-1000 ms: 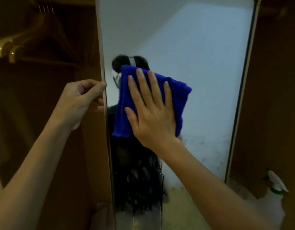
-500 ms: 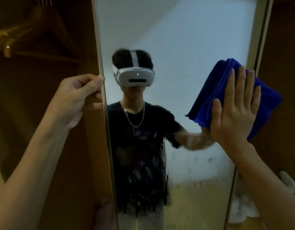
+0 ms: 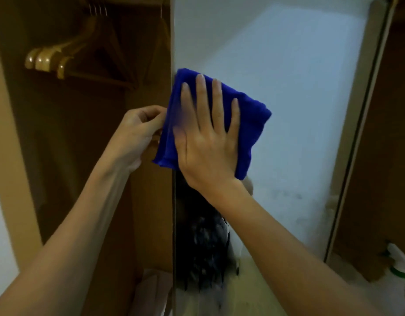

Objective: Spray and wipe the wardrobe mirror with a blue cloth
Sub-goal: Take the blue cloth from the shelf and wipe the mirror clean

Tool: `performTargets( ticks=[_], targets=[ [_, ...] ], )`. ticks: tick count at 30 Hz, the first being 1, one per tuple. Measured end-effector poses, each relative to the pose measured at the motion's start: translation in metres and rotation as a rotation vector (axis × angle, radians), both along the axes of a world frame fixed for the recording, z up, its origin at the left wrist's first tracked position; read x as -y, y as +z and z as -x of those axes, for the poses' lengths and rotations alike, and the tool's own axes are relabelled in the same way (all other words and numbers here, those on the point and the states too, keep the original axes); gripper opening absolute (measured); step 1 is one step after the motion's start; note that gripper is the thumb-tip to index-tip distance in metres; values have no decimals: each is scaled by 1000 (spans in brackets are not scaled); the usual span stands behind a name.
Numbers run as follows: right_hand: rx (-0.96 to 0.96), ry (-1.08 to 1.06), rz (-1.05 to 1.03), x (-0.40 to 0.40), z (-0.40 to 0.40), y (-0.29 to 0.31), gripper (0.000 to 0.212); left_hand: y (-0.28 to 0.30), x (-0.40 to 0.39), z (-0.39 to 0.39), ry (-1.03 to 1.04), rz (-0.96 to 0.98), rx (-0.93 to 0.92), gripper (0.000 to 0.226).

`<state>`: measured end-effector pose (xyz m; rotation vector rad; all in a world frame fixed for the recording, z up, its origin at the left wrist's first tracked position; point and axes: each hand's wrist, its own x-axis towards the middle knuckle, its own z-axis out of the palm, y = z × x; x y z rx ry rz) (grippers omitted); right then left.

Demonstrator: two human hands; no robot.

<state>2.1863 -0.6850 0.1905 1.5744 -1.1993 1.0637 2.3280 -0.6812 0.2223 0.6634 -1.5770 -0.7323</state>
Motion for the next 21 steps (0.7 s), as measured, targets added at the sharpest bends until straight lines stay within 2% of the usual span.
performTargets(
  ticks=[6, 14, 21],
  targets=[
    [-18, -1, -25, -4, -1, -19, 59, -4, -1, 1, 31, 16, 20, 20],
    [-76, 5, -81, -4, 7, -112, 61, -5, -5, 9, 48, 50, 25, 18],
    [-104, 40, -51, -2, 37, -108, 61, -5, -1, 15, 155, 77, 3, 16]
  ],
)
